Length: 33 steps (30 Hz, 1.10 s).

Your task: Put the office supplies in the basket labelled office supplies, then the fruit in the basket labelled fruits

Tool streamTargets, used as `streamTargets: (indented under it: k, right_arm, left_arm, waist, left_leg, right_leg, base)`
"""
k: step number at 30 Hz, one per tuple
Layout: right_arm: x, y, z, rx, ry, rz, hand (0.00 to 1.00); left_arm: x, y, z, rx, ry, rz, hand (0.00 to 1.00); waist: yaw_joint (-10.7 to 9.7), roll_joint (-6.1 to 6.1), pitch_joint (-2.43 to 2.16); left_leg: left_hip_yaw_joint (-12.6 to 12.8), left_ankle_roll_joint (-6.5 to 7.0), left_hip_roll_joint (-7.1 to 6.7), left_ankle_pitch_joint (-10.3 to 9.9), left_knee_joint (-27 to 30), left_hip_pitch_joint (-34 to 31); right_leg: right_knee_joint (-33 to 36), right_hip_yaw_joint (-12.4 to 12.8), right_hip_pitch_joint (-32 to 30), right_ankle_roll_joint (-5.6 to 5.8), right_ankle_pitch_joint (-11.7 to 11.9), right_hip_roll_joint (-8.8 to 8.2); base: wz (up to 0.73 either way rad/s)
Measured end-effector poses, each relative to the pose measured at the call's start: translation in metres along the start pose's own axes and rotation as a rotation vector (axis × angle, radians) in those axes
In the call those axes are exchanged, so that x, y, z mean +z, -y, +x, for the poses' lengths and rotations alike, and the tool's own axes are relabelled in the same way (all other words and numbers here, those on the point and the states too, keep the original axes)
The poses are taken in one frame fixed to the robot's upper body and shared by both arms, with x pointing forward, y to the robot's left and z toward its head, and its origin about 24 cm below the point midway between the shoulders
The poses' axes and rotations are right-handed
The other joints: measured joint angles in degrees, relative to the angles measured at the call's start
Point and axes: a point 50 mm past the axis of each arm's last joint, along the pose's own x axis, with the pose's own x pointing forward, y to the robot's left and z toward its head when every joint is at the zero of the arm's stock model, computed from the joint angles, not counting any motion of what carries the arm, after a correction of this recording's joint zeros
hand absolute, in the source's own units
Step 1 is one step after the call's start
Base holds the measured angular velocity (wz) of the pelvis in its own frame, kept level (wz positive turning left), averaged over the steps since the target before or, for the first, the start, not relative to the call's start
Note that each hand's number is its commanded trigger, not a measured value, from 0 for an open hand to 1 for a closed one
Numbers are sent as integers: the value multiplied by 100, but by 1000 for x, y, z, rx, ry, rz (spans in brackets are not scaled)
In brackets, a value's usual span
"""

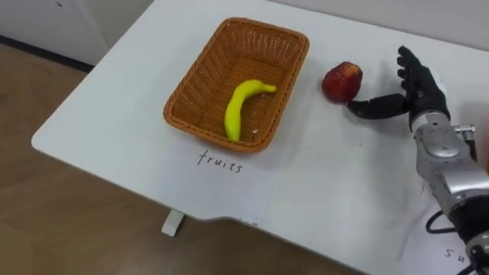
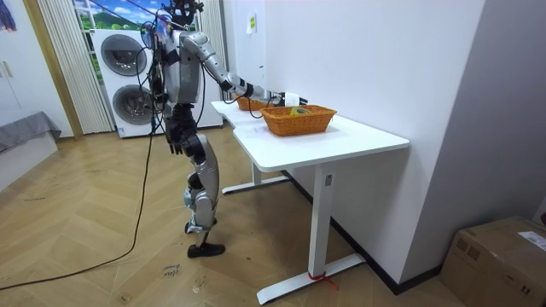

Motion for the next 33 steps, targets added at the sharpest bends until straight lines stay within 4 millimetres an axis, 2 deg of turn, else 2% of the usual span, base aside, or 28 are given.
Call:
streamTargets:
  k: [4,8,14,23,28,33]
  right_arm:
    - [1,-1,0,1,11,2,0]
    - [2,-3,0,11,18,-15,0]
    - [7,-21,-3,101,53,-61,0]
    - [11,-28,-4,175,72,-71,0]
    - [13,-29,-4,189,79,-70,0]
    - [23,-33,-6,203,130,-99,0]
  left_arm:
    - [5,1,1,-5,16,16,0]
    - [14,-1,4,-4,39,17,0]
    - [22,-5,7,2,50,8,0]
    - [11,-4,8,7,9,10,0]
    - [12,-5,8,8,12,12,0]
    - [13,-5,8,14,15,13,0]
  waist:
    - [51,-25,8]
    - [154,-112,1]
    - [133,-163,-4]
    - [120,-157,-9]
    - [135,-145,-18]
    - [133,-116,-36]
  left_leg:
    - [66,0,11,0,-8,4]
    - [176,4,15,3,-48,5]
    - [201,6,13,3,-48,0]
    - [191,8,17,5,-41,32]
    - [196,9,20,5,-35,21]
    - [206,9,21,5,-35,22]
  right_leg:
    - [2,55,-28,0,0,7]
    - [94,136,-150,-5,-5,-19]
    - [91,167,-150,-5,-5,-24]
    - [93,129,-95,-6,-4,-20]
    - [94,135,-99,-6,-4,-24]
    - [93,133,-92,-6,-4,-22]
  base:
    - [-6]
    - [-13]
    - [-2]
    - [0]
    - [0]
    - [0]
